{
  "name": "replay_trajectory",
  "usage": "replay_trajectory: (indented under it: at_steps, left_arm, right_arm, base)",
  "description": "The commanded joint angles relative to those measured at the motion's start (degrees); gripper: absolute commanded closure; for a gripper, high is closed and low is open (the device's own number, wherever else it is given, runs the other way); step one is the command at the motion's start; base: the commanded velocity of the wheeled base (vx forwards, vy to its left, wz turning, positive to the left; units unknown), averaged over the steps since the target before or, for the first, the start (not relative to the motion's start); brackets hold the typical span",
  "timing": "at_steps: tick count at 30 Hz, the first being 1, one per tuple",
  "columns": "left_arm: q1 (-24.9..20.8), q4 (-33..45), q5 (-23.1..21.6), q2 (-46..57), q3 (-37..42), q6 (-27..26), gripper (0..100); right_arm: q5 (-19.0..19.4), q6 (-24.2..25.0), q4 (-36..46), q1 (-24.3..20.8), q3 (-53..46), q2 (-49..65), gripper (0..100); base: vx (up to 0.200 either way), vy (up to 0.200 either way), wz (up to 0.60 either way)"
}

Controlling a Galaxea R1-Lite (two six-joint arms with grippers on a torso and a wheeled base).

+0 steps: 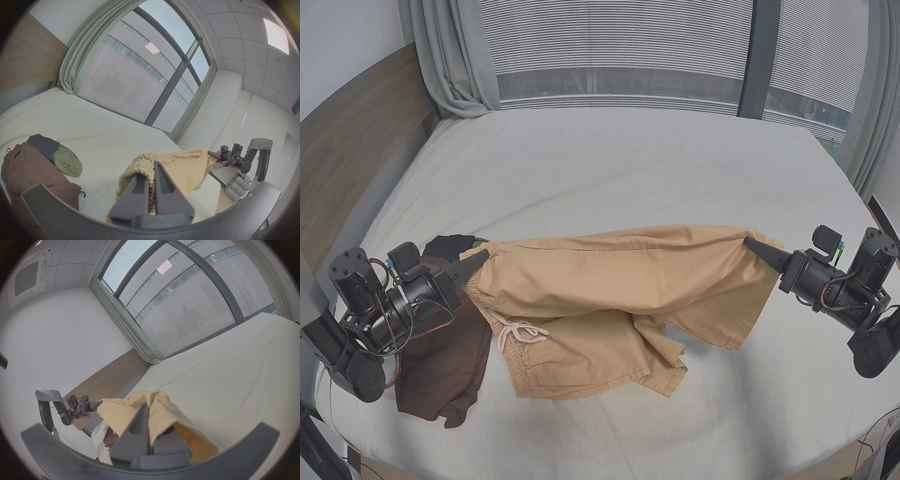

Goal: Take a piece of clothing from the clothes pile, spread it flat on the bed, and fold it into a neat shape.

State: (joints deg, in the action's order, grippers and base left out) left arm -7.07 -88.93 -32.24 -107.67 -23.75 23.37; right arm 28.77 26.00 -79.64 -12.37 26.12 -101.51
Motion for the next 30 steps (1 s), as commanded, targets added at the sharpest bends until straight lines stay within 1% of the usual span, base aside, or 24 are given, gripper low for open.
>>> replay_trajectory:
  at_steps: [1, 15, 23, 25, 27, 30]
  left_arm:
    - [0.5, 0.0, 0.0, -0.4, -0.1, 0.0, 100]
    - [2.1, 0.0, 0.3, -2.0, -2.6, -0.4, 100]
    - [2.0, 0.0, 0.4, -1.6, -2.9, -0.4, 100]
    - [1.9, 0.0, 0.5, -1.7, -3.0, -0.4, 100]
    - [2.1, 0.1, 0.7, -2.0, -3.1, -0.4, 100]
    - [2.1, 0.1, 1.7, -2.2, -3.5, -0.3, 100]
  right_arm:
    - [0.1, 0.0, 0.1, 0.4, 0.2, 0.6, 100]
    - [0.1, -0.1, 0.2, 2.0, 0.2, 0.3, 100]
    - [0.1, -0.7, 0.2, 0.5, -0.1, 0.1, 100]
    - [0.1, -0.7, 0.2, 0.4, 0.3, -0.6, 100]
    - [0.0, -0.8, 0.1, 0.9, 2.3, -4.1, 100]
    - [0.0, -1.0, 0.1, 1.7, 4.5, -6.5, 100]
  base:
    - [0.0, 0.0, 0.0]
    - [0.0, 0.0, 0.0]
    - [0.0, 0.0, 0.0]
    - [0.0, 0.0, 0.0]
    - [0.0, 0.0, 0.0]
    - [0.0, 0.0, 0.0]
